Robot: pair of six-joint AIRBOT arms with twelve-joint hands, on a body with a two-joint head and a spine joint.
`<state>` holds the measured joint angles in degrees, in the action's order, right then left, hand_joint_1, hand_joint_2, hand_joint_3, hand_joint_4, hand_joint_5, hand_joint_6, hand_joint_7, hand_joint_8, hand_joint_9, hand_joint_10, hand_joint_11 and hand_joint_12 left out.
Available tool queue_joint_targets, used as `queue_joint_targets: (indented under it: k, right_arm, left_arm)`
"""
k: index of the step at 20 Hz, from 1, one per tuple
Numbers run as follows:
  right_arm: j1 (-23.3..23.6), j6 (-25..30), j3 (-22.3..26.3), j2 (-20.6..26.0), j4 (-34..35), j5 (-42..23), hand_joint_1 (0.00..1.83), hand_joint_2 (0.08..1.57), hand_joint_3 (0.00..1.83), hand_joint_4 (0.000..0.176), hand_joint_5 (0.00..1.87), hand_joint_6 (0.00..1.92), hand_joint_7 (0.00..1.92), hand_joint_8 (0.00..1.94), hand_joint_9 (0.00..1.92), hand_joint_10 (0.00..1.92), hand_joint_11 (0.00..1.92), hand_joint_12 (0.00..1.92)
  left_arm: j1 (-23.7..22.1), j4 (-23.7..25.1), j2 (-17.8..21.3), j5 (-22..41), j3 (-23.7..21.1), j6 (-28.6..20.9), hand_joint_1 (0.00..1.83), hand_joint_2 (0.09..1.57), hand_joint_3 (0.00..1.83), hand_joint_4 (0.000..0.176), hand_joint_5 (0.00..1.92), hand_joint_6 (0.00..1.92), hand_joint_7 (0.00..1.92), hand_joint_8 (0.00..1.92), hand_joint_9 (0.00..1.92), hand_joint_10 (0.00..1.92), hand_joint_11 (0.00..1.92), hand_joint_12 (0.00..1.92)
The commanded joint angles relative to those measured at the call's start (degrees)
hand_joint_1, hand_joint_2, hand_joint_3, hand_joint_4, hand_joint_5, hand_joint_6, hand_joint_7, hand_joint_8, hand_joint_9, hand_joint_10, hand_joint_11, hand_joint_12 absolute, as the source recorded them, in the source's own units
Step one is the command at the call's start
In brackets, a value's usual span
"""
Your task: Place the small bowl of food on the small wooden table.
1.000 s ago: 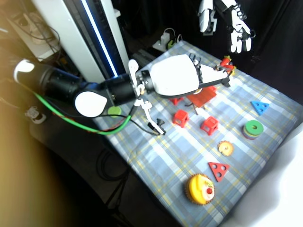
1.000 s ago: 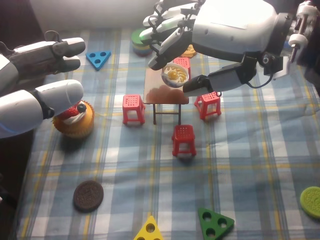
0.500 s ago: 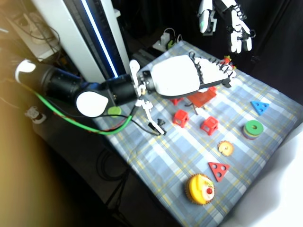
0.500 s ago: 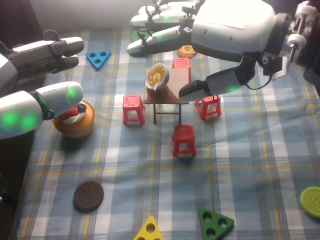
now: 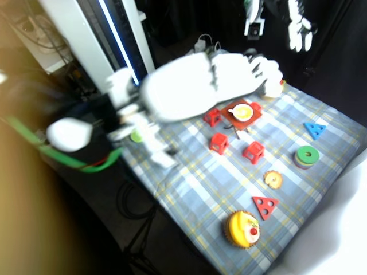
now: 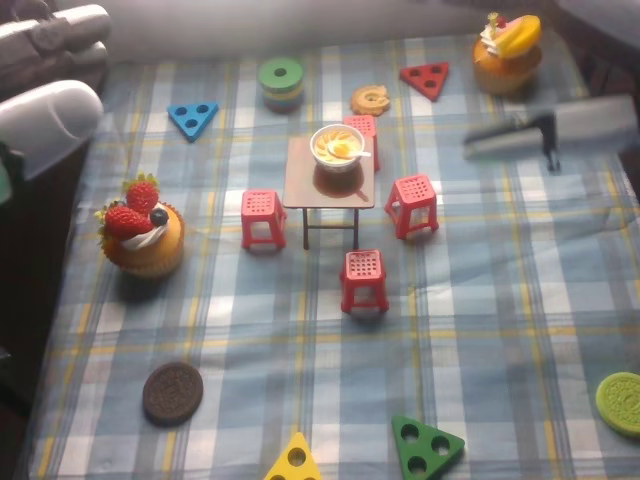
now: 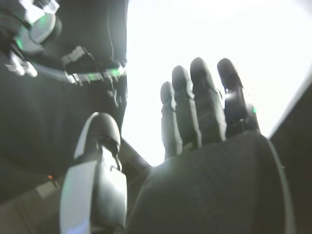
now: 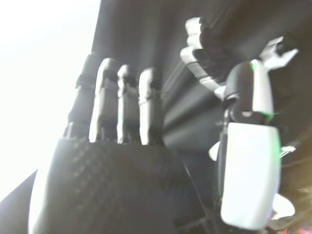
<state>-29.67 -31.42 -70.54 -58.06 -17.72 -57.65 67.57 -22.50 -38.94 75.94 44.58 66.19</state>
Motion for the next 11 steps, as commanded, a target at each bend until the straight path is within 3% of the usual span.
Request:
queue_joint_targets:
  k: [1, 2, 3, 4, 5, 6, 7, 8, 9, 10, 11]
  right_arm:
    - [-0.61, -0.39, 0.93, 0.6, 3.44, -11.55, 0.84, 0.93, 0.0, 0.058, 0.34, 0.0, 0.31, 0.0, 0.22, 0.01, 0.01, 0.33]
    - [-3.03, -1.16, 2.01, 1.21, 5.83, -14.33, 0.85, 0.95, 0.01, 0.06, 0.33, 0.0, 0.29, 0.0, 0.2, 0.0, 0.0, 0.29]
    - [-5.85, -1.67, 3.0, 1.67, 8.24, -17.12, 0.83, 0.97, 0.01, 0.061, 0.34, 0.01, 0.29, 0.0, 0.2, 0.0, 0.0, 0.28]
    - [-9.71, -1.82, 4.08, 2.1, 11.6, -20.92, 0.87, 1.02, 0.01, 0.041, 0.3, 0.0, 0.27, 0.0, 0.21, 0.0, 0.03, 0.39]
    - [-12.53, -1.82, 4.91, 2.45, 13.99, -24.08, 0.87, 1.03, 0.0, 0.033, 0.28, 0.0, 0.26, 0.0, 0.21, 0.0, 0.02, 0.45]
    - [-15.15, -1.88, 5.75, 2.82, 16.1, -26.79, 0.82, 1.01, 0.0, 0.029, 0.25, 0.0, 0.25, 0.0, 0.21, 0.0, 0.02, 0.46]
    - [-17.59, -2.03, 6.64, 3.19, 17.97, -29.77, 0.83, 1.02, 0.0, 0.013, 0.25, 0.0, 0.23, 0.0, 0.22, 0.0, 0.03, 0.47]
    - [-19.1, -2.33, 7.24, 3.43, 19.39, -32.02, 0.83, 1.02, 0.0, 0.013, 0.25, 0.0, 0.23, 0.0, 0.22, 0.0, 0.03, 0.47]
    - [-21.15, -2.87, 8.1, 3.78, 21.1, -34.91, 0.85, 1.0, 0.0, 0.0, 0.29, 0.0, 0.29, 0.01, 0.3, 0.0, 0.04, 0.64]
    - [-23.15, -3.68, 9.05, 4.29, 22.61, -37.94, 0.74, 1.06, 0.0, 0.0, 0.37, 0.0, 0.47, 0.0, 0.5, 0.02, 0.14, 0.81]
    - [-24.22, -4.33, 9.69, 4.71, 23.08, -39.53, 0.74, 1.06, 0.0, 0.0, 0.37, 0.0, 0.47, 0.0, 0.5, 0.02, 0.14, 0.81]
  left_arm:
    - [0.19, 0.66, 0.28, 9.79, 0.31, -2.8, 0.45, 1.15, 0.0, 0.084, 0.42, 0.0, 0.45, 0.0, 0.35, 0.0, 0.0, 0.39]
    - [0.89, 0.98, -0.17, 11.35, 0.96, -6.51, 0.5, 1.16, 0.0, 0.074, 0.42, 0.0, 0.44, 0.0, 0.34, 0.0, 0.0, 0.38]
    - [1.63, 1.09, -0.87, 12.79, 1.66, -9.62, 0.58, 1.17, 0.0, 0.05, 0.45, 0.0, 0.45, 0.0, 0.35, 0.0, 0.0, 0.46]
    - [2.08, 1.03, -1.5, 14.65, 2.15, -11.93, 0.66, 1.2, 0.0, 0.0, 0.46, 0.0, 0.48, 0.0, 0.37, 0.0, 0.0, 0.64]
    - [2.18, 0.82, -1.64, 16.25, 2.12, -12.47, 0.6, 1.2, 0.0, 0.017, 0.42, 0.0, 0.44, 0.0, 0.36, 0.0, 0.0, 0.7]
    - [2.32, 0.76, -1.64, 18.01, 1.98, -12.87, 0.53, 1.21, 0.0, 0.022, 0.35, 0.0, 0.4, 0.0, 0.33, 0.0, 0.0, 0.75]
    - [2.61, 0.76, -1.64, 19.86, 1.96, -13.92, 0.5, 1.21, 0.0, 0.013, 0.32, 0.0, 0.37, 0.0, 0.32, 0.0, 0.0, 0.74]
    - [2.98, 0.75, -1.67, 21.21, 2.05, -14.97, 0.5, 1.21, 0.0, 0.013, 0.32, 0.0, 0.37, 0.0, 0.32, 0.0, 0.0, 0.74]
    - [3.56, 0.64, -1.82, 23.24, 2.21, -16.68, 0.45, 1.19, 0.0, 0.0, 0.21, 0.0, 0.36, 0.0, 0.34, 0.01, 0.0, 0.8]
    - [3.88, 0.37, -1.9, 23.42, 2.37, -18.59, 0.41, 1.16, 0.0, 0.0, 0.12, 0.0, 0.31, 0.0, 0.31, 0.0, 0.0, 0.7]
    - [3.85, 0.55, -2.01, 23.42, 2.58, -18.86, 0.41, 1.16, 0.0, 0.0, 0.12, 0.0, 0.31, 0.0, 0.31, 0.0, 0.0, 0.7]
